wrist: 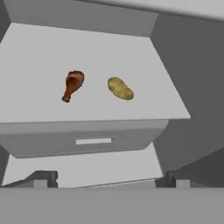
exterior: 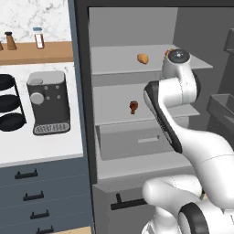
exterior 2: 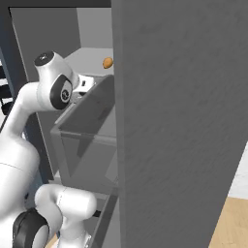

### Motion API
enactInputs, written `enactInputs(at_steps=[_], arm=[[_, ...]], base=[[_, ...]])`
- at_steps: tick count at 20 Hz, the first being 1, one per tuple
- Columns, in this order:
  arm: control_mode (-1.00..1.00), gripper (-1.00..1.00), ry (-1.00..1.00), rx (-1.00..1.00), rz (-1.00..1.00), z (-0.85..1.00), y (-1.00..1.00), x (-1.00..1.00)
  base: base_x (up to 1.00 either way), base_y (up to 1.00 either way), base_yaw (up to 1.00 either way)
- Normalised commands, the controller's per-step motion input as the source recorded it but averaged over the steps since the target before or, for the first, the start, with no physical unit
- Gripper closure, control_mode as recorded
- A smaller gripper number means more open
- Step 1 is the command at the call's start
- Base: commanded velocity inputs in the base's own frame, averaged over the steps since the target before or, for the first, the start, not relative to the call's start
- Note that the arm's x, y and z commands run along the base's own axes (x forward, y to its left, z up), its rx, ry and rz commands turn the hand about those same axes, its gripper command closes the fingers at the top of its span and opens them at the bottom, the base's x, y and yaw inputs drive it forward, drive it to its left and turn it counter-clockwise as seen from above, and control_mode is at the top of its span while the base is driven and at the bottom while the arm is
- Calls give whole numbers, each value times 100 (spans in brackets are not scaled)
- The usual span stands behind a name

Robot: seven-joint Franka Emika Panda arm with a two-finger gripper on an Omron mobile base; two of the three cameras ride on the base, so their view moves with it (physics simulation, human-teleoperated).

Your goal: Place one potato and one chicken drumstick in each tupperware on the nearby counter, to pack two identical lunches.

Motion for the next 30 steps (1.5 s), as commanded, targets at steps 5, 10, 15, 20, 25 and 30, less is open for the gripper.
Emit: enactInputs(at_steps=[5, 10, 15, 20, 25, 30], arm=[[-100, -100, -20, 4, -5, 54, -39, 0], [-100, -100, -3, 3, 0, 55, -22, 14], [-100, -100, 0, 12, -4, 52, -27, 25], [-100, -100, 0, 5, -7, 38, -12, 20], [-100, -100, 0, 2, -4, 3, -13, 67], [-100, -100, 0, 2, 0, 0, -24, 81]], base=[[0, 0, 0], [0, 0, 0], [0, 0, 0], [0, 0, 0], [0, 0, 0], [0, 0, 0]])
